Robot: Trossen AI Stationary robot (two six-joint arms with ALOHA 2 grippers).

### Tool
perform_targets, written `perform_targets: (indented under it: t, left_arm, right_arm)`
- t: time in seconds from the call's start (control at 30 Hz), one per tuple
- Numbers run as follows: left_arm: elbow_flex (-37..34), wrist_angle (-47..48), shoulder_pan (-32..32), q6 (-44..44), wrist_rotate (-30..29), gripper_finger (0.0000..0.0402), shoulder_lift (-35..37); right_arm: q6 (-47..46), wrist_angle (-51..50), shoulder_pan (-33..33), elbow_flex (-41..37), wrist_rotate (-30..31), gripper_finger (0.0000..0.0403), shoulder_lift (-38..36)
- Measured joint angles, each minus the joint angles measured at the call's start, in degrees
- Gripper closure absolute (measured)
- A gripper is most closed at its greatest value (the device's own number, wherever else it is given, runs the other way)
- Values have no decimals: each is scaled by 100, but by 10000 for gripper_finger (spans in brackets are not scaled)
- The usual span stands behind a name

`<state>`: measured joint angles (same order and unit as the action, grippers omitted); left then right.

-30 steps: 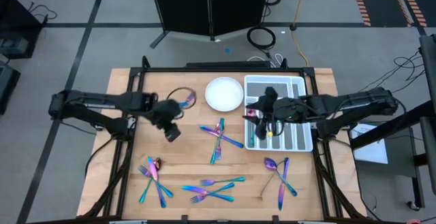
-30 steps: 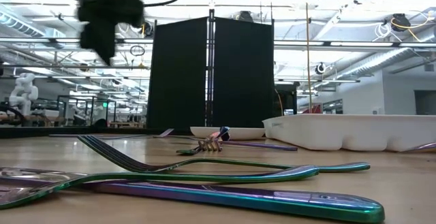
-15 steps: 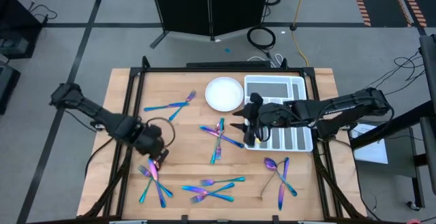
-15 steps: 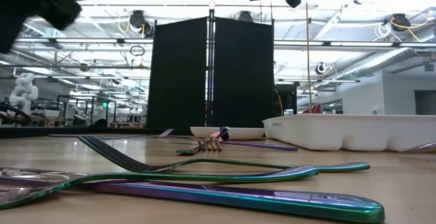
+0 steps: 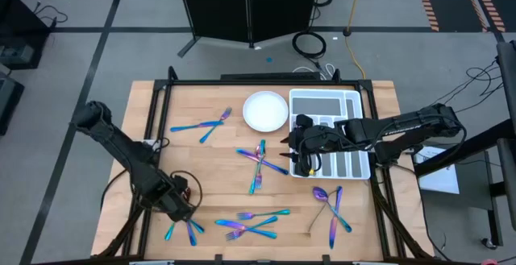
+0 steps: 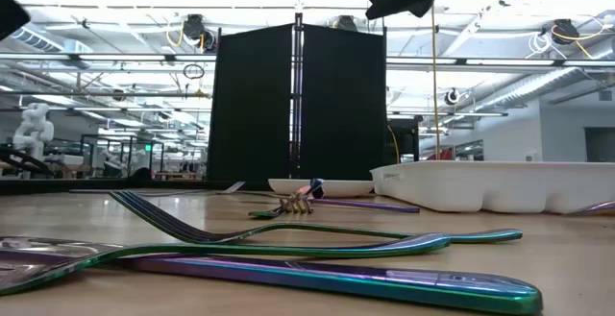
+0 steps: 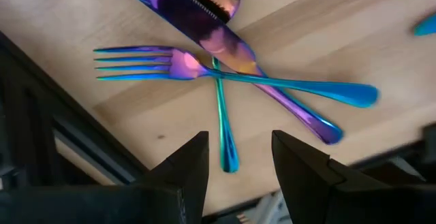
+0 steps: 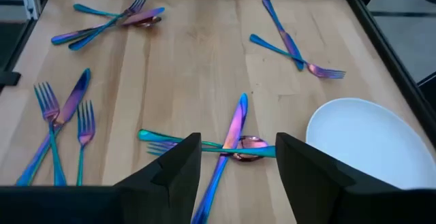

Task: Sort silverware
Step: Put the purple spoon into the white silverware tray

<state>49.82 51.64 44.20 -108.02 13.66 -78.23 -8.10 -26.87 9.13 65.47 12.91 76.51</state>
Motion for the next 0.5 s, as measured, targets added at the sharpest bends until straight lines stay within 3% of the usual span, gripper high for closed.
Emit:
perform_targets:
  t: [0.17, 0.5]
  left_arm:
    - [0, -18, 71, 30, 5, 242, -533]
    - [0, -497, 249, 32, -19, 242, -1207]
  right_arm:
    - [-496, 1, 0, 0, 2, 220, 0]
    - [-494, 2, -2, 0, 4, 220, 0]
